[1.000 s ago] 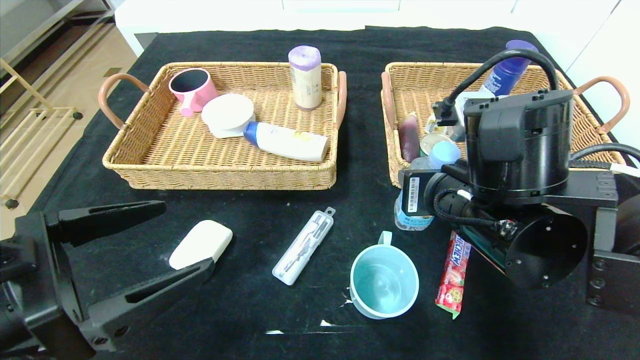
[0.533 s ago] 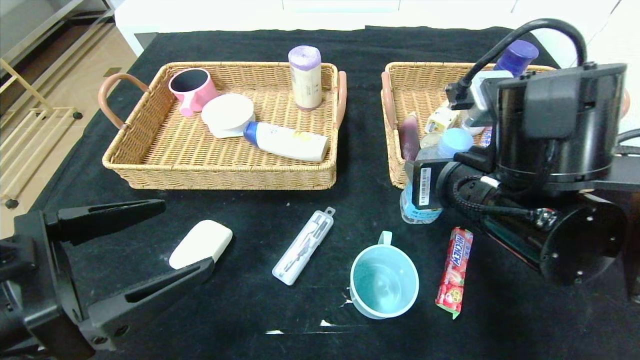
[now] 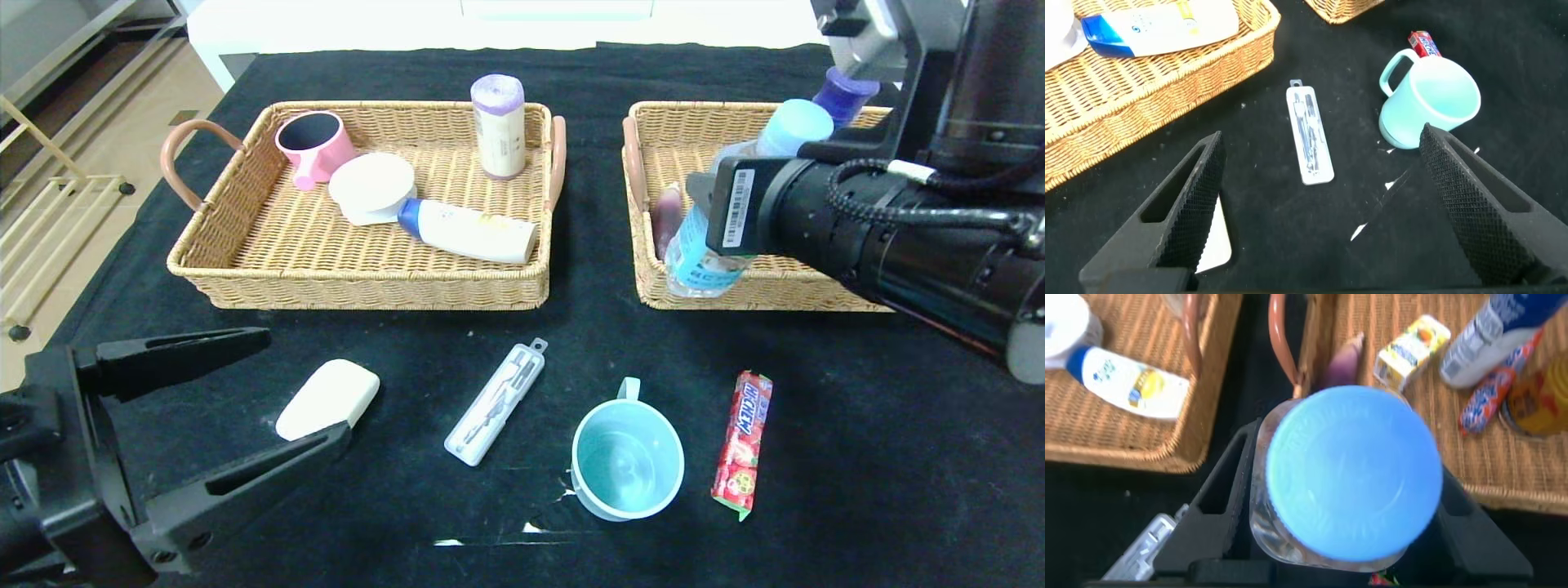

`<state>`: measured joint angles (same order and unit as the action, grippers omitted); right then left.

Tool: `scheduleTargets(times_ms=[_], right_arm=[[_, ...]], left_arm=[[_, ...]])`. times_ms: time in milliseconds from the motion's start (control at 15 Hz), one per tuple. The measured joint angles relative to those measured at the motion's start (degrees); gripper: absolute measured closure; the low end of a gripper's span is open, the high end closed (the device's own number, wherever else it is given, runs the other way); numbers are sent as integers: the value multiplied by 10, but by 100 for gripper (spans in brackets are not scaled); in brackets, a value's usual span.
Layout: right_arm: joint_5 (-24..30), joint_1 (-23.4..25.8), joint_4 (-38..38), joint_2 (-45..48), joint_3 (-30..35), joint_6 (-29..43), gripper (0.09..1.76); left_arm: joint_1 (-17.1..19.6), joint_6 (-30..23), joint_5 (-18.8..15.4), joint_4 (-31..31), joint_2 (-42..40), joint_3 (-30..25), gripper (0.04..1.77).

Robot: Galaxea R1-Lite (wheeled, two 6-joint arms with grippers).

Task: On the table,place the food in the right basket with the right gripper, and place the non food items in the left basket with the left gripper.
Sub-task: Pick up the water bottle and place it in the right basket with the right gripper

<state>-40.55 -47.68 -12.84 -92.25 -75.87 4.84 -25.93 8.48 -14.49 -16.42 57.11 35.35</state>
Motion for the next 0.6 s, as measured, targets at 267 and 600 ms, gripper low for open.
scheduleTargets(times_ms=[267, 600], right_arm=[[20, 25, 13, -27, -91, -16, 77], [75, 82, 41, -81, -167, -25, 77]], left_arm=[[0, 0, 0, -1, 0, 1, 9], [1, 0, 0, -2, -1, 1, 9]])
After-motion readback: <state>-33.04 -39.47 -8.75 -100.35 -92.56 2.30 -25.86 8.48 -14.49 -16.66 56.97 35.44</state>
